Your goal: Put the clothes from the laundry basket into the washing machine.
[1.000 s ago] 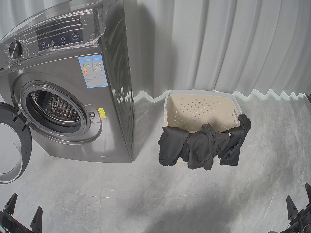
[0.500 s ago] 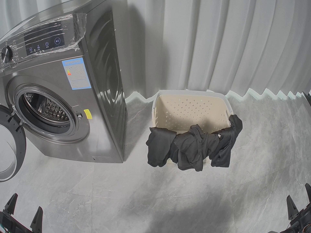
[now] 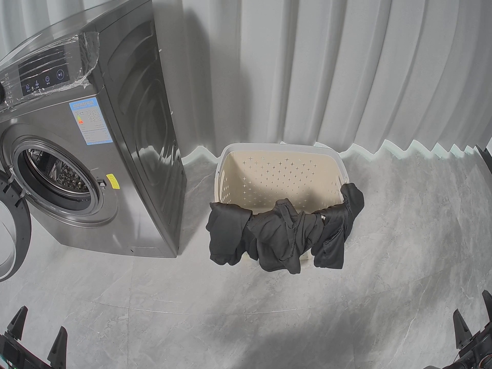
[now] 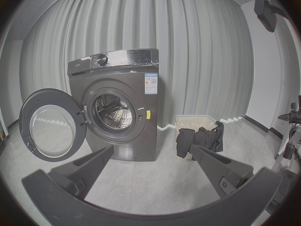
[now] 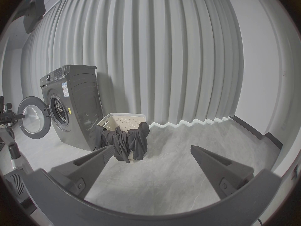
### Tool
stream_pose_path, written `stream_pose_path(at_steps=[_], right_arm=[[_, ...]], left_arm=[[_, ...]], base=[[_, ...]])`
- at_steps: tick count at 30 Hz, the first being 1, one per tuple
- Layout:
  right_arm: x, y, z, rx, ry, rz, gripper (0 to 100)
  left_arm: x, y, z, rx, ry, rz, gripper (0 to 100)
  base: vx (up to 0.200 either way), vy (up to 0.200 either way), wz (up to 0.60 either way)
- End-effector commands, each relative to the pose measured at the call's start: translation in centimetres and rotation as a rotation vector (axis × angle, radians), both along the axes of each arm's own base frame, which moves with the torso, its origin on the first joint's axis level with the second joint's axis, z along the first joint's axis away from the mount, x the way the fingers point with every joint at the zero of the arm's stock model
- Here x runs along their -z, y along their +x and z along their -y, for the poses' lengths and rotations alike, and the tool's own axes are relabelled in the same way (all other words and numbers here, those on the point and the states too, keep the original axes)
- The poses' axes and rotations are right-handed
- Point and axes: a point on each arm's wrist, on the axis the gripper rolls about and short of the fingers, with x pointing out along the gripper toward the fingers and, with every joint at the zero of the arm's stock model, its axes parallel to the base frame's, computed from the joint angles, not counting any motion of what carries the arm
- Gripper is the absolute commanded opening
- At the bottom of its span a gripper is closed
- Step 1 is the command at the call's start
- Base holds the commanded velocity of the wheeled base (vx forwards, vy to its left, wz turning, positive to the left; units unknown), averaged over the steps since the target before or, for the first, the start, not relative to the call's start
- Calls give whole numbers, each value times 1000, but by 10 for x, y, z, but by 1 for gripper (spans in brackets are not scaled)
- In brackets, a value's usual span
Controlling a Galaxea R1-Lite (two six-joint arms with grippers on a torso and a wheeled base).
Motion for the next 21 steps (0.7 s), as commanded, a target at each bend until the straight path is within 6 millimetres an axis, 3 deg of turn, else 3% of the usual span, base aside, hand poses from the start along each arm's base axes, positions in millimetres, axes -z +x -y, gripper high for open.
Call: stream_pose_path(at_steps=[1,13,21], right_arm=[[4,0,0,-1,1,5,100],[4,0,0,2,1,5,100],[4,0,0,2,1,5,100]], left_arm=[[5,0,0,2,-1,0,100],[5,0,0,6,-11,0,100],[5,0,0,9,-13,0,100]], base=[[0,0,0],[0,0,0],[0,-200,0]])
